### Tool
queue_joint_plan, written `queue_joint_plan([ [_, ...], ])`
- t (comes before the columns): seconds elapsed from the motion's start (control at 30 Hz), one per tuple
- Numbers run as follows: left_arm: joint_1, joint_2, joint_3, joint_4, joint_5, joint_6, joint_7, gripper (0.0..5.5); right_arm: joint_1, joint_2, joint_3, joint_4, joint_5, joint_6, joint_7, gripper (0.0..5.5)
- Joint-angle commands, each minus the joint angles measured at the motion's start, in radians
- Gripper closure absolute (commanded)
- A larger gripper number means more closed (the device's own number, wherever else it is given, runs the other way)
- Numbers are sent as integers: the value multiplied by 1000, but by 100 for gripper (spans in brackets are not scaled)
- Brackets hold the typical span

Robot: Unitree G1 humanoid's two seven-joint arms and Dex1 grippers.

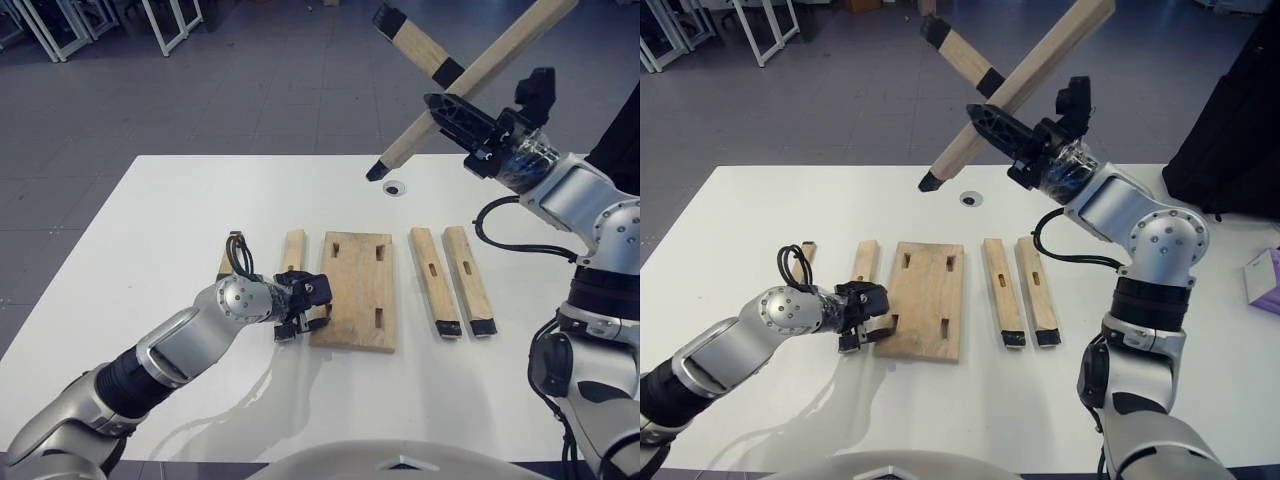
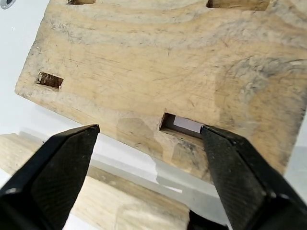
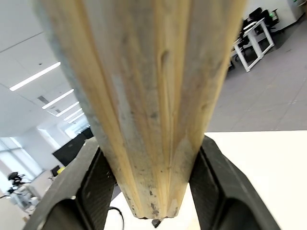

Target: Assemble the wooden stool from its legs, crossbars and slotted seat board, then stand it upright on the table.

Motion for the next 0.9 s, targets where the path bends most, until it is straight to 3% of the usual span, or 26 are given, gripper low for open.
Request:
queue_joint_plan([
  [0.03,75,155,-62,9,37,1,-144,159,120,-107,115,-10,-127,8,243,346],
  [0.17,52,153,-23,85,77,-47,-165,159,186,-158,253,38,-308,-76,454,346],
  [0.33,91,132,-3,73,80,-38,-167,159,252,-133,337,32,-426,-132,546,346],
  [0.6,160,108,44,21,77,23,-138,159,409,-138,314,-77,-460,-128,540,346],
  [0.9,172,103,63,11,92,40,-138,159,420,-136,359,21,-693,-343,496,346],
])
